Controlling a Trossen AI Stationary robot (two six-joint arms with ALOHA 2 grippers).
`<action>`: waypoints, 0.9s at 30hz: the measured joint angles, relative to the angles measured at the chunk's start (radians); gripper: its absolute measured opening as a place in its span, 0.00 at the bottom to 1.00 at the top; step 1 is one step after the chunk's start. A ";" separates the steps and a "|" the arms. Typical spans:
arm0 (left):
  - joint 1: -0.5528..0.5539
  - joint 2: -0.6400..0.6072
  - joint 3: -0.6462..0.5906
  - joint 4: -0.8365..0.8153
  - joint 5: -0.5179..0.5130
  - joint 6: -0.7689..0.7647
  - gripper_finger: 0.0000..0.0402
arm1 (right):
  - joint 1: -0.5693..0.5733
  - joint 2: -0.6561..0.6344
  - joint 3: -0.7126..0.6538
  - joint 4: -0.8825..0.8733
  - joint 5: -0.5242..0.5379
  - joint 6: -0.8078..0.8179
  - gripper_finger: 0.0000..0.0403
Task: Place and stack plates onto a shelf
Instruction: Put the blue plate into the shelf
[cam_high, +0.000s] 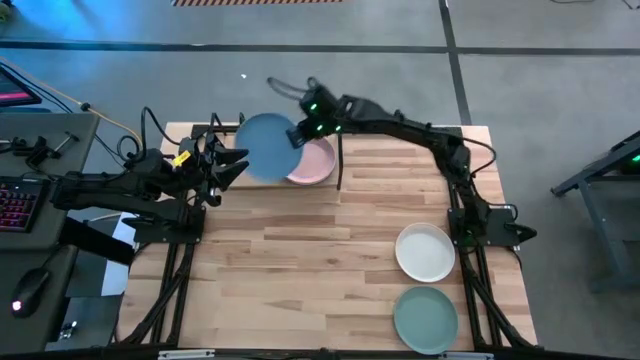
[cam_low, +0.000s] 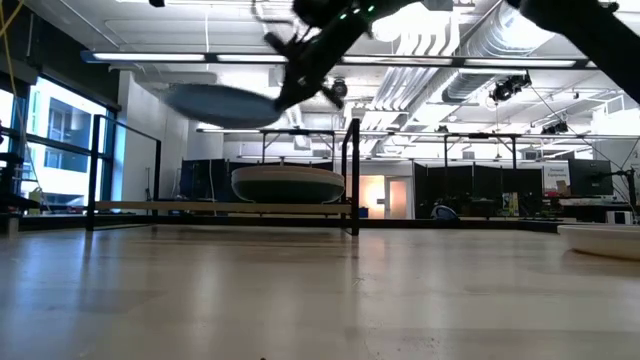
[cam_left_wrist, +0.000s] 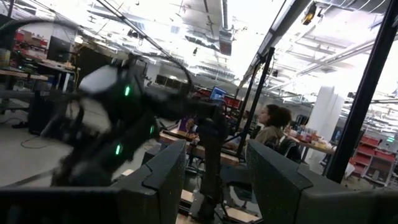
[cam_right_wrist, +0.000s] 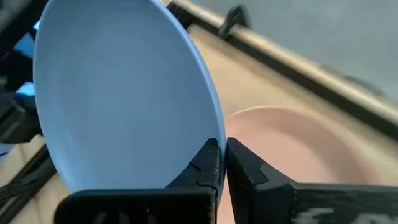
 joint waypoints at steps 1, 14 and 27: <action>0.000 0.000 0.000 0.000 0.000 0.000 0.39 | 0.015 0.024 0.000 0.030 -0.009 0.016 0.00; 0.000 0.000 0.000 0.000 0.000 -0.009 0.39 | 0.071 0.207 -0.001 0.323 -0.003 0.204 0.00; 0.047 0.091 0.295 -0.676 -0.186 -0.035 0.39 | -0.005 0.071 -0.001 0.080 -0.016 0.014 0.00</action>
